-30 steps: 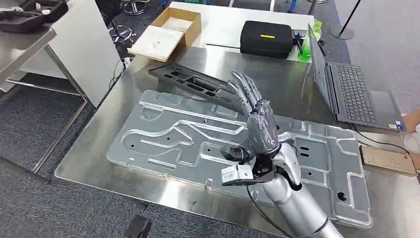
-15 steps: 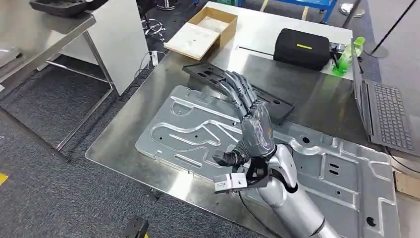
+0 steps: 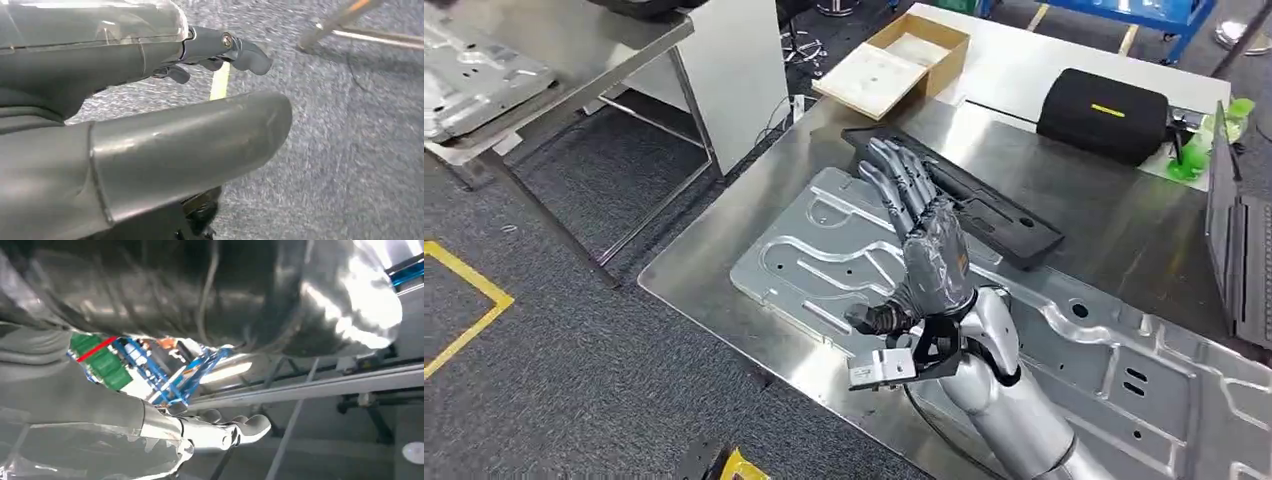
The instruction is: Take the parts from the cabinet and place them on the table.
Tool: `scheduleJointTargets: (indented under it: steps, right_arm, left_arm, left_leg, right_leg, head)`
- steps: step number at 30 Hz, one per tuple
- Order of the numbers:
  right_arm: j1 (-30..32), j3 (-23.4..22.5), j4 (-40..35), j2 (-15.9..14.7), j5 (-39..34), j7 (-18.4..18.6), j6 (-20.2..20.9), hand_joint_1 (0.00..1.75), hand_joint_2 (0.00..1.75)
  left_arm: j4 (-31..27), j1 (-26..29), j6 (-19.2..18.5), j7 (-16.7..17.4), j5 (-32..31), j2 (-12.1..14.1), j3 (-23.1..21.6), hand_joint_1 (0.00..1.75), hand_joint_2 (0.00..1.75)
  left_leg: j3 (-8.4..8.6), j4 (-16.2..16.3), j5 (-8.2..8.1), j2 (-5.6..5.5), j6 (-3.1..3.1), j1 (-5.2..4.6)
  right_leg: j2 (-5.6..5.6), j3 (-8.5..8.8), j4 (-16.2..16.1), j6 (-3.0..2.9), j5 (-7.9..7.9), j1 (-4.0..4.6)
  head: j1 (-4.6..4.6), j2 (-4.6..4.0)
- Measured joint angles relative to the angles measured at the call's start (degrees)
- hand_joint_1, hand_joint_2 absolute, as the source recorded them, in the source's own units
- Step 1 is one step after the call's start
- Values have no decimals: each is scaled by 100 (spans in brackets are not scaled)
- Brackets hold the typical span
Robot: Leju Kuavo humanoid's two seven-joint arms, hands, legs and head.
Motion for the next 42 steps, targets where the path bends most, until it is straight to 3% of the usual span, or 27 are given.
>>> scheduleJointTargets:
  steps: [1,2,6,8,9,11,12,13,15,16,17,20,21,22,23,24,26,28,30,31,32,33,36,37,39,41,42]
  right_arm:
    - [-4,0,0,2,0,0,-2,0,0]
    - [-7,0,0,0,2,0,-2,0,0]
    - [-40,28,0,13,13,15,-2,0,0]
    - [-78,35,-2,15,31,17,0,0,0]
    - [-84,35,-2,13,37,18,0,0,0]
    - [-74,37,11,9,63,43,2,0,0]
    - [-76,37,18,9,74,50,2,0,0]
    - [-77,37,17,7,87,50,2,0,175]
    - [-104,39,17,7,100,50,6,0,175]
    - [-131,42,17,7,111,52,7,0,175]
    - [-154,46,18,7,111,59,9,0,175]
    - [-190,57,18,9,116,74,15,0,175]
    - [-218,68,17,13,116,77,18,0,175]
    - [-244,83,17,24,116,79,20,0,175]
    - [-252,90,15,37,116,90,24,0,175]
    - [-265,90,15,42,116,92,24,0,175]
    - [-271,96,24,42,118,114,50,0,175]
    - [-273,122,44,46,118,118,77,0,175]
    - [-303,140,68,59,116,118,77,0,175]
    - [-340,146,79,72,116,125,77,0,175]
    - [-381,149,83,85,116,127,81,0,175]
    - [-421,149,87,94,111,127,89,0,175]
    - [-504,177,136,136,107,133,107,0,175]
    - [-521,179,151,162,107,136,107,0,175]
    - [-547,188,166,192,105,136,105,0,175]
    - [-528,188,195,190,100,136,103,0,175]
    - [-509,188,219,190,90,136,99,0,175]
  left_arm:
    - [0,-9,0,0,2,0,0,0,0]
    - [0,-28,0,0,2,2,0,0,0]
    - [0,-1,0,0,4,2,0,0,0]
    - [0,0,-2,0,4,0,0,0,0]
    - [0,-20,-7,0,9,-2,0,0,0]
    - [0,-27,-20,-2,13,-15,2,0,0]
    - [0,-21,-22,-2,17,-15,0,0,0]
    - [0,-11,-28,-2,22,-15,2,0,0]
    - [0,-14,-33,-2,35,-20,2,0,0]
    - [0,-22,-33,-4,37,-31,2,0,0]
    - [0,-27,-33,-4,37,-44,2,0,0]
    - [0,-40,-31,0,37,-48,4,0,0]
    - [0,-27,-29,4,37,-48,6,0,0]
    - [0,-16,-24,9,33,-43,9,0,0]
    - [0,-20,-20,11,35,-46,9,0,0]
    - [0,-46,-15,11,35,-46,9,0,0]
    - [0,-76,0,20,39,-46,9,0,0]
    - [0,-63,13,28,44,-50,9,0,0]
    - [0,-64,20,42,46,-50,11,0,0]
    - [0,-78,26,44,46,-50,11,0,0]
    - [0,-97,30,44,48,-52,13,0,0]
    - [0,-123,31,50,54,-52,13,0,0]
    - [0,-128,42,61,61,-55,20,0,0]
    - [0,-120,44,63,61,-55,20,0,0]
    - [0,-136,50,63,61,-63,22,0,0]
    - [0,-155,48,63,59,-74,22,0,0]
    - [0,-147,48,63,59,-74,22,0,0]
  left_leg:
    - [227,-431,94,210,36,-20]
    - [280,-528,20,335,74,-103]
    - [245,-581,86,61,195,-70]
    - [261,-624,132,-30,252,-19]
    - [250,-623,140,-81,265,-18]
    - [232,-617,146,-213,274,-20]
    - [222,-606,148,-283,275,-21]
    - [222,-594,148,-358,275,-20]
    - [228,-576,144,-522,267,-18]
    - [230,-567,143,-599,247,-18]
    - [202,-553,145,-639,219,-33]
    - [121,-573,198,-848,98,16]
    - [112,-588,215,-919,47,3]
    - [94,-542,173,-757,43,3]
    - [37,-387,58,-423,4,-37]
    - [-134,-29,-161,-254,-24,-21]
    - [-552,831,-533,-148,-56,5]
    - [-691,1123,-532,-114,-78,9]
    - [-301,405,-85,-52,-71,11]
    - [-13,-128,140,70,-46,5]
    - [131,-460,116,342,-20,-34]
    - [168,-535,118,320,44,-87]
    - [116,-531,141,125,142,-81]
    - [159,-593,180,64,199,-29]
    - [157,-614,207,-30,248,-16]
    - [140,-610,217,-170,279,-18]
    - [136,-605,218,-252,280,-22]
  right_leg:
    - [-47,19,7,18,-17,13]
    - [-99,14,21,50,-36,61]
    - [-295,62,2,144,-47,69]
    - [192,-36,258,228,-276,12]
    - [327,-229,680,242,-527,10]
    - [394,-634,1510,261,-868,5]
    - [402,-752,1720,260,-877,6]
    - [409,-727,1642,253,-738,5]
    - [479,-373,865,220,-219,-16]
    - [648,-138,354,195,30,-31]
    - [956,-47,141,172,-18,-41]
    - [820,-34,59,157,-22,-10]
    - [751,-16,18,116,0,-28]
    - [654,19,-46,69,34,-77]
    - [595,48,-75,53,39,-69]
    - [494,55,-77,-5,28,-56]
    - [313,51,-67,-18,17,-30]
    - [148,49,-57,-17,1,-26]
    - [-1,55,-26,0,-31,-26]
    - [-65,62,-6,21,-55,-25]
    - [-107,64,7,47,-74,-1]
    - [-154,48,37,81,-96,46]
    - [-348,88,0,146,-96,68]
    - [-335,78,18,192,-145,54]
    - [240,-61,427,240,-439,1]
    - [393,-505,1337,261,-855,-9]
    - [408,-685,1668,264,-926,-9]
  head:
    - [0,0]
    - [0,0]
    - [4,0]
    - [4,0]
    - [7,0]
    - [7,0]
    - [4,0]
    - [7,0]
    - [7,0]
    - [4,0]
    - [4,0]
    - [7,0]
    - [4,0]
    - [2,0]
    - [-18,0]
    - [-24,0]
    - [-24,0]
    - [-26,0]
    - [-26,0]
    - [-26,0]
    - [-26,0]
    - [-22,0]
    - [-18,0]
    - [-17,0]
    - [-13,0]
    - [-13,0]
    - [-15,0]
